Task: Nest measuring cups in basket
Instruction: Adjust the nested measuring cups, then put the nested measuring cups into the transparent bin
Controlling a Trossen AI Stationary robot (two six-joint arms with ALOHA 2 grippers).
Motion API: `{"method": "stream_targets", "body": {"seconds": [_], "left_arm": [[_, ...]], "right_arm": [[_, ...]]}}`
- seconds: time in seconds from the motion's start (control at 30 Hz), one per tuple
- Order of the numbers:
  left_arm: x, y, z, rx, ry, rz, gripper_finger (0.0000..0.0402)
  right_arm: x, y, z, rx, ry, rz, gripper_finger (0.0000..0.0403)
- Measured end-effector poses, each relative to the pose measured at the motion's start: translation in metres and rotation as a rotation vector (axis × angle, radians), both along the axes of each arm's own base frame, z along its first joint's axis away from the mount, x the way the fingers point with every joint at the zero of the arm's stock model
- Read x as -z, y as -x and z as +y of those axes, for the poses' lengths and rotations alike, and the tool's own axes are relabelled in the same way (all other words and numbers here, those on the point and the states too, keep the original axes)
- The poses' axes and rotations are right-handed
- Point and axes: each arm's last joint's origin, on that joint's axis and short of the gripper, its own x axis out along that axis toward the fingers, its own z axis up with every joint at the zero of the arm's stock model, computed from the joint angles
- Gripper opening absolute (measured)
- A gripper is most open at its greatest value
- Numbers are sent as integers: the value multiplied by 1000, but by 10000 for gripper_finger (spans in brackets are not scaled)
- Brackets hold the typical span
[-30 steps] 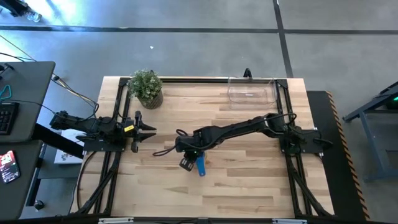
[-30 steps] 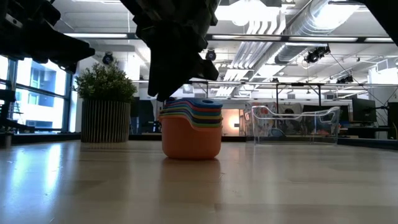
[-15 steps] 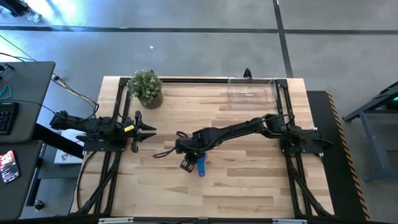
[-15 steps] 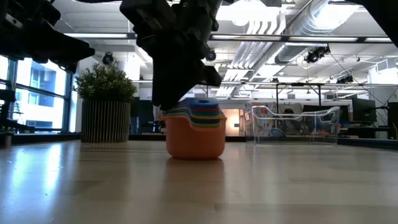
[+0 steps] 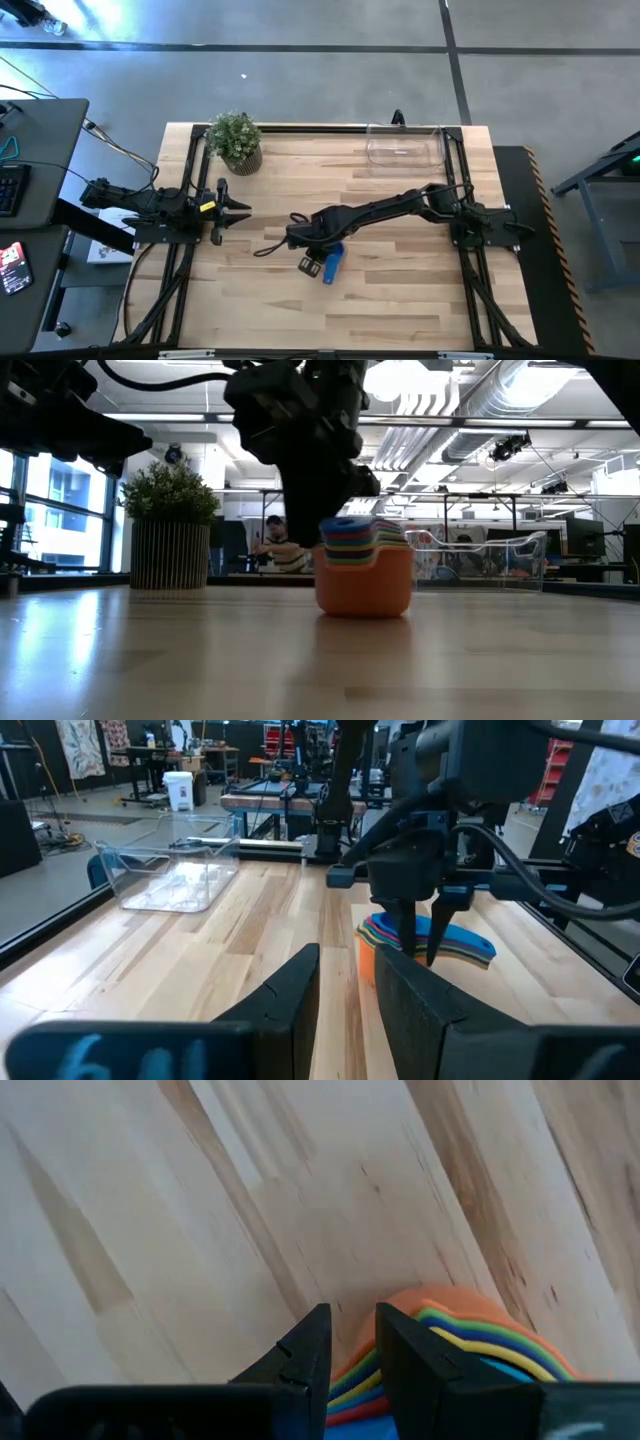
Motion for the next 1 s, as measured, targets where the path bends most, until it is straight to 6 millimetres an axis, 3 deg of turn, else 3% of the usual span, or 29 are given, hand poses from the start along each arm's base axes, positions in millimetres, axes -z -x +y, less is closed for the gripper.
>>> {"method": "stream_targets", "body": {"seconds": [0.7,1.0], "left_arm": [[0,0,0,0,0,0,90],[0,0,0,0,0,0,90]], "right_arm": [[1,28,29,-67,33,206,76],[-39,36,28,40,75,70,76]]}}
